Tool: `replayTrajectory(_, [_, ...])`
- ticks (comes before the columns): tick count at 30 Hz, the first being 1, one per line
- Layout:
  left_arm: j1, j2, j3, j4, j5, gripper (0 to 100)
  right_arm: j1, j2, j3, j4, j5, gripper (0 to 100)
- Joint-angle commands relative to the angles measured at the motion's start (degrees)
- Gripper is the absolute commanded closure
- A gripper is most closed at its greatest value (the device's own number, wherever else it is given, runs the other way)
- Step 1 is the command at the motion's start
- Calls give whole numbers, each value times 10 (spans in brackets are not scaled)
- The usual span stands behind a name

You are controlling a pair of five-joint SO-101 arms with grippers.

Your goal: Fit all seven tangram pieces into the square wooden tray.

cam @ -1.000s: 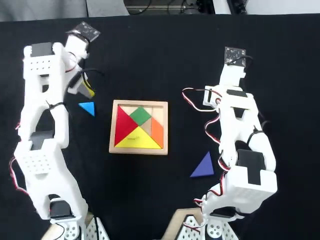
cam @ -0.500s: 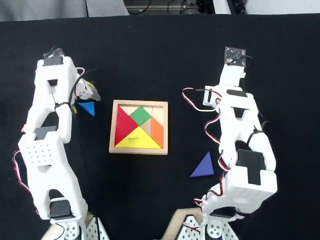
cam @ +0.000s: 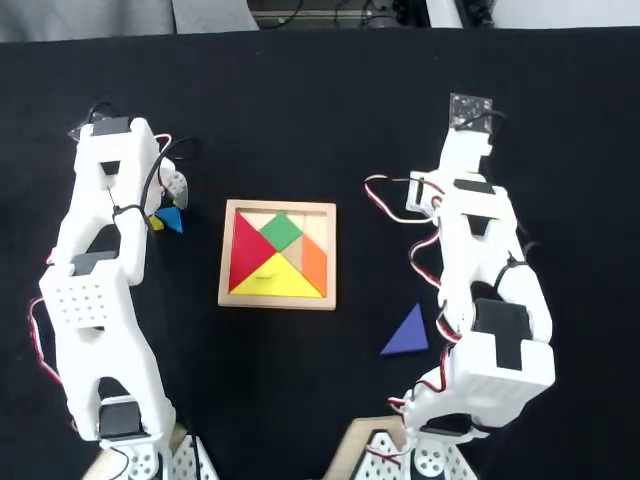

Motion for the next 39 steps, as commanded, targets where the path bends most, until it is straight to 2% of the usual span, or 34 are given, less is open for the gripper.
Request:
replayTrajectory(1, [0, 0, -11, -6, 7, 787, -9, -2, -36, -9, 6, 984])
replayTrajectory(6, [-4, 3, -18, -6, 7, 717, -9, -2, -36, -8, 6, 984])
replayTrajectory(15, [0, 4, -17, -10, 7, 721, -9, -2, -36, -7, 6, 984])
replayTrajectory(23, [0, 4, -20, -10, 7, 899, -9, -2, -36, -7, 6, 984])
replayTrajectory(29, [0, -4, -32, -1, 2, 905, -9, -2, -36, -7, 6, 984])
replayTrajectory(35, [14, 4, -167, 116, -126, 902, -9, -3, -36, -7, 6, 984])
replayTrajectory(39, [22, 3, -212, 157, -212, 890, -9, -3, -37, -7, 6, 984])
